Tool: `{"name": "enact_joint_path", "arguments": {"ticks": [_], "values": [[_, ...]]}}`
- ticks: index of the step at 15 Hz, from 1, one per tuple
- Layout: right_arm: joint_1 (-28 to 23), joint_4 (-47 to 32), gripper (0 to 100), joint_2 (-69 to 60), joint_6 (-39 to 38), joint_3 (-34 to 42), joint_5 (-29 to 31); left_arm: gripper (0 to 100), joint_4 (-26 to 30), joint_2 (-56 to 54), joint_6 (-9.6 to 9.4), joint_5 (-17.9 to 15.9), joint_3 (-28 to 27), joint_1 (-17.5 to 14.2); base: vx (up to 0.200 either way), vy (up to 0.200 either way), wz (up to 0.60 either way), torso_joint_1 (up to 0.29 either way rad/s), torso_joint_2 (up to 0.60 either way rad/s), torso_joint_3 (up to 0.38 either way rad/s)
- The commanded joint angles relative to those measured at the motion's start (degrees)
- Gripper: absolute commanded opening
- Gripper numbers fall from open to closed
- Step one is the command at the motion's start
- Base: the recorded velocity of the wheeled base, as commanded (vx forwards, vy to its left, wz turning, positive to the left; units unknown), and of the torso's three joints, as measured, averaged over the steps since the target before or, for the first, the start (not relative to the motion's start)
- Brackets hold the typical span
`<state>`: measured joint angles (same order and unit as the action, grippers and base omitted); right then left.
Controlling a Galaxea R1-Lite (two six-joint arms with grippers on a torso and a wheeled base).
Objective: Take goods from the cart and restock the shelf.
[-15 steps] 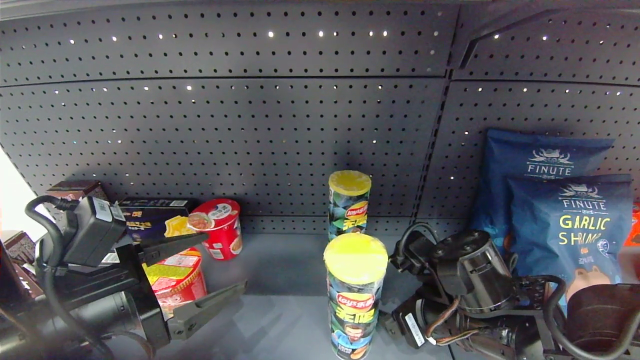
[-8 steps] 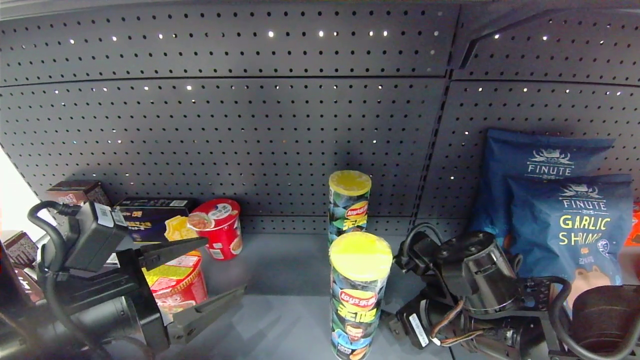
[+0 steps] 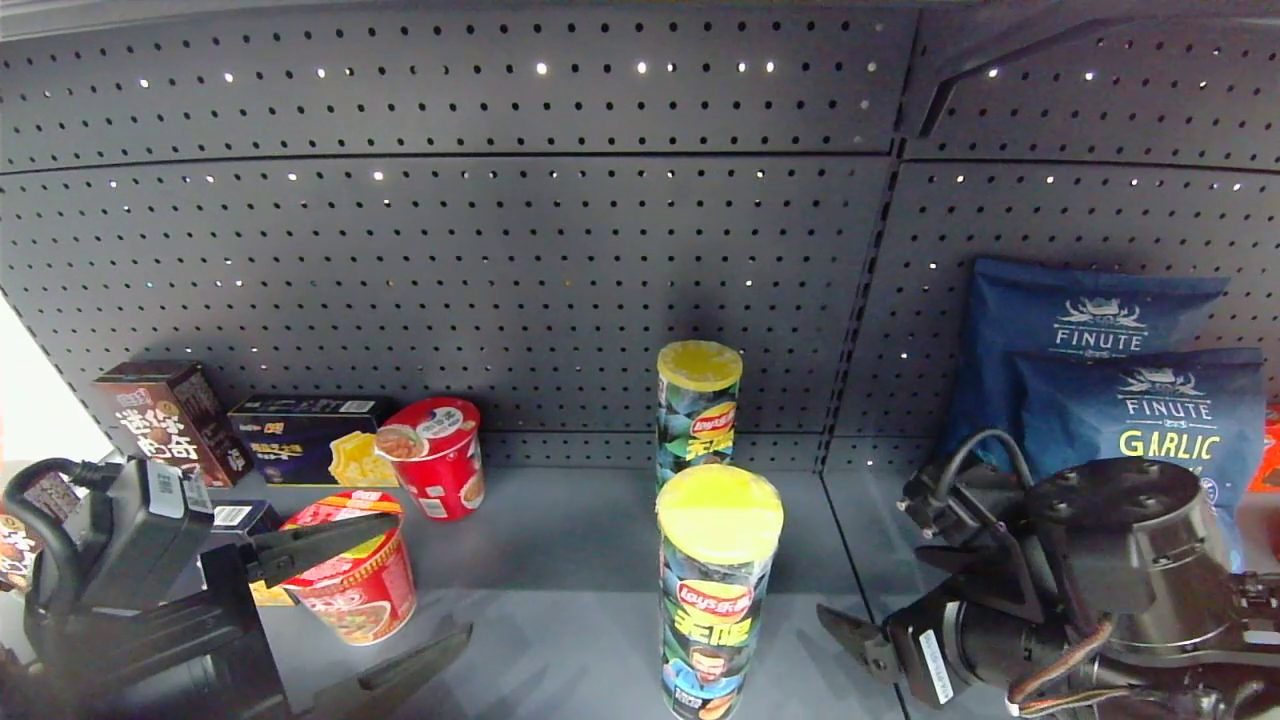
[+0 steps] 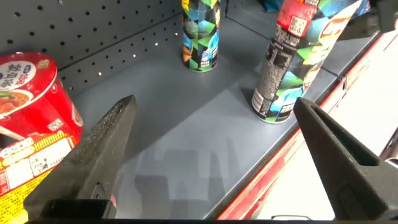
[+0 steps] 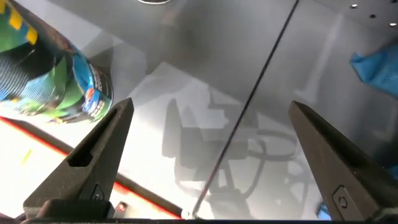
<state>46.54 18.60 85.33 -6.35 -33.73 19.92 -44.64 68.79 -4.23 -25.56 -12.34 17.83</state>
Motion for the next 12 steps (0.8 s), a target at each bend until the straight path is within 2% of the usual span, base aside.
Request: {"name": "enact_joint_path", "arguments": {"ticks": [1,4,12], "values": [[1.62,-0.06,100,-2.98,0.02,0.51,-0.06,100,-0.01,-0.32,0.1,-0.01,-0.23,-0.08,0.0,0.0,0.0,0.0,0.0,0.0],[5.22,-0.06,100,-3.16,0.02,1.74,-0.32,100,-0.01,-0.32,0.1,-0.01,-0.23,-0.17,0.0,0.0,0.0,0.0,0.0,0.0],[6.37,0.38,100,1.41,0.11,0.25,-1.02,100,-0.01,-0.15,0.1,-0.01,-0.32,-0.26,0.0,0.0,0.0,0.0,0.0,0.0]]}}
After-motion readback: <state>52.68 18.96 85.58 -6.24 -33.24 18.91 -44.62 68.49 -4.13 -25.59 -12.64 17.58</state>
